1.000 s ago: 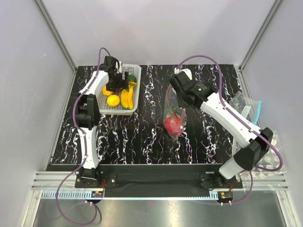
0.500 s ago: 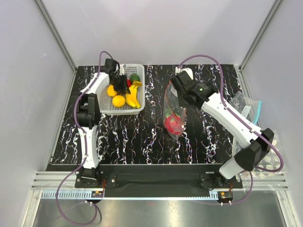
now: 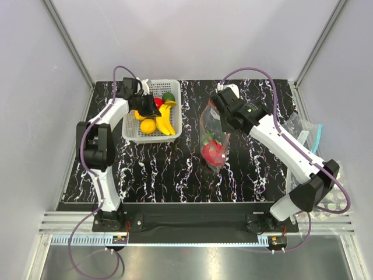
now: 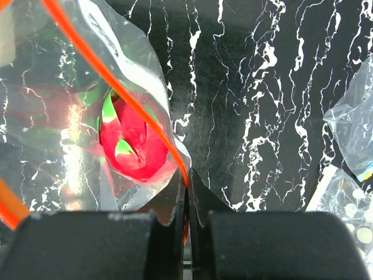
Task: Place the food in the zip-top bag and seal the zipper
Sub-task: Pick up the fake fruit from the bin.
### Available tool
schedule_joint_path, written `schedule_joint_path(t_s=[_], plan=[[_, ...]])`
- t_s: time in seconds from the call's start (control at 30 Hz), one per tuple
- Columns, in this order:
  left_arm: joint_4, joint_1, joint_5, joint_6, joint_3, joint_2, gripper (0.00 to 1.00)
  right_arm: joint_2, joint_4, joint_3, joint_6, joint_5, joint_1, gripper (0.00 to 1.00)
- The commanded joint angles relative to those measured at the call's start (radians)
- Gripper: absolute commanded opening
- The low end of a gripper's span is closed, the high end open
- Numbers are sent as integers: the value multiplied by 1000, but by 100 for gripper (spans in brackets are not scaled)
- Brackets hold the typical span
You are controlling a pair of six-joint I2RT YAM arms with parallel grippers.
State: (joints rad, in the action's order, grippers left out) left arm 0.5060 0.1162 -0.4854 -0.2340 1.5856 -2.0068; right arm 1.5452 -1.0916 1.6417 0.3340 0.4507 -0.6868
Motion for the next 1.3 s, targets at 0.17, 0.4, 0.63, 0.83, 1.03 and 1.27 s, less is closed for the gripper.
schedule_joint_path(t_s=[0.17,0.4,0.63,0.83,1.03,1.27], plan=[[-227,8,-4,4,-159,299,0,-74,33,23,-35,-27,7,9],[-386,17,15,-24,-275,451,0,-77,59,-2,-38,-37,7,10],[-503,103,59,-74,-418,673,0,-86,64,-2,-33,-32,7,8],[-537,214,91,-87,-412,807,0,-138,88,-20,-30,-41,7,0],[-664,299,71,-51,-455,898,0,-181,130,-51,-21,-89,9,0],[-866,396,100,51,-544,927,1,-197,145,-66,-10,-139,7,0]])
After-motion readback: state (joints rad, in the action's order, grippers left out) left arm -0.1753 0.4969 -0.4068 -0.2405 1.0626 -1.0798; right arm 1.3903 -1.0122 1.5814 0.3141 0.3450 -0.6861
